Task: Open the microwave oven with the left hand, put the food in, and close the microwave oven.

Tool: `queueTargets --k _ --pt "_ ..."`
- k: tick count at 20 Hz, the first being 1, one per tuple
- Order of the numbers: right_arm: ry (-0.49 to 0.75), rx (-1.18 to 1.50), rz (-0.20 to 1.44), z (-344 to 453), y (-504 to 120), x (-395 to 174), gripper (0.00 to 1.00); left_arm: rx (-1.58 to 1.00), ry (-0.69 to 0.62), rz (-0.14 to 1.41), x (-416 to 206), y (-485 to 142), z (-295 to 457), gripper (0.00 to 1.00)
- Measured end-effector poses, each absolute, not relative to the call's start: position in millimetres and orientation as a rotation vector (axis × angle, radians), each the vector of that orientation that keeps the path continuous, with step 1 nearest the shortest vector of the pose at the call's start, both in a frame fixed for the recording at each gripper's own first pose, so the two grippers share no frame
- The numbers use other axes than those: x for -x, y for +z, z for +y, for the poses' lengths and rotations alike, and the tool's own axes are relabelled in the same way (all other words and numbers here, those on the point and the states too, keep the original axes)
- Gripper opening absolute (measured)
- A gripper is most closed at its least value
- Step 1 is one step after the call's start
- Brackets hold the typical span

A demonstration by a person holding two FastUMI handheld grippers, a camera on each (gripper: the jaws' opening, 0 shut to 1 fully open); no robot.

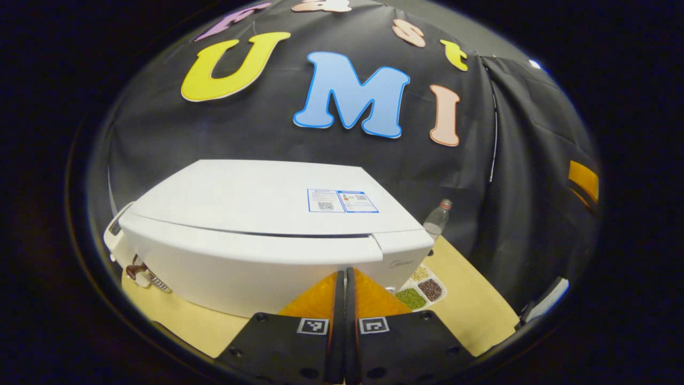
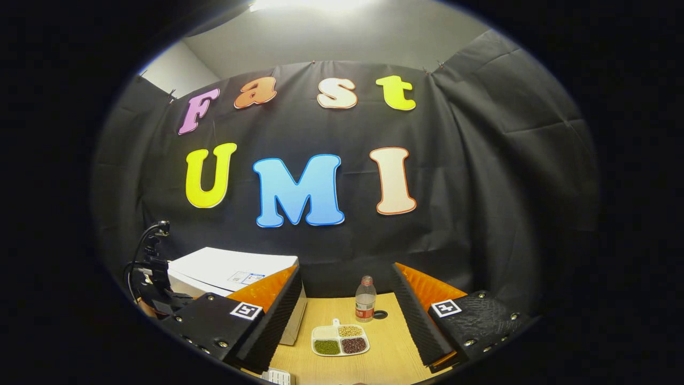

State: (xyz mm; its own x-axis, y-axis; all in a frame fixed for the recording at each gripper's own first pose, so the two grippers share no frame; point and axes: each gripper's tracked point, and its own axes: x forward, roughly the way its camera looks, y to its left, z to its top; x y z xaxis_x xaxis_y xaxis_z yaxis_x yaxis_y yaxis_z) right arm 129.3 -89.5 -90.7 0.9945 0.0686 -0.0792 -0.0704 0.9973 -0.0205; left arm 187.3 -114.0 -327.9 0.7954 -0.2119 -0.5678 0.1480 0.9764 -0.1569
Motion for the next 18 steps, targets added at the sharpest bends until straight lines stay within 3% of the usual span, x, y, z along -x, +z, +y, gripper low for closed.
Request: queueTargets --k 10,15,18 --pt "0.121 0.041 0.069 -42 -84 -105 0.99 0.076 -0.218 0.594 -196 -320 -114 0.07" --pt "0.082 0.065 0.057 -24 -59 -86 0.99 -0.002 -0.245 0.452 -181 -227 -91 0.07" --pt "0.084 0.047 0.038 -1 -34 -74 0.99 0.012 -0.18 0.316 -156 -142 -59 0.07"
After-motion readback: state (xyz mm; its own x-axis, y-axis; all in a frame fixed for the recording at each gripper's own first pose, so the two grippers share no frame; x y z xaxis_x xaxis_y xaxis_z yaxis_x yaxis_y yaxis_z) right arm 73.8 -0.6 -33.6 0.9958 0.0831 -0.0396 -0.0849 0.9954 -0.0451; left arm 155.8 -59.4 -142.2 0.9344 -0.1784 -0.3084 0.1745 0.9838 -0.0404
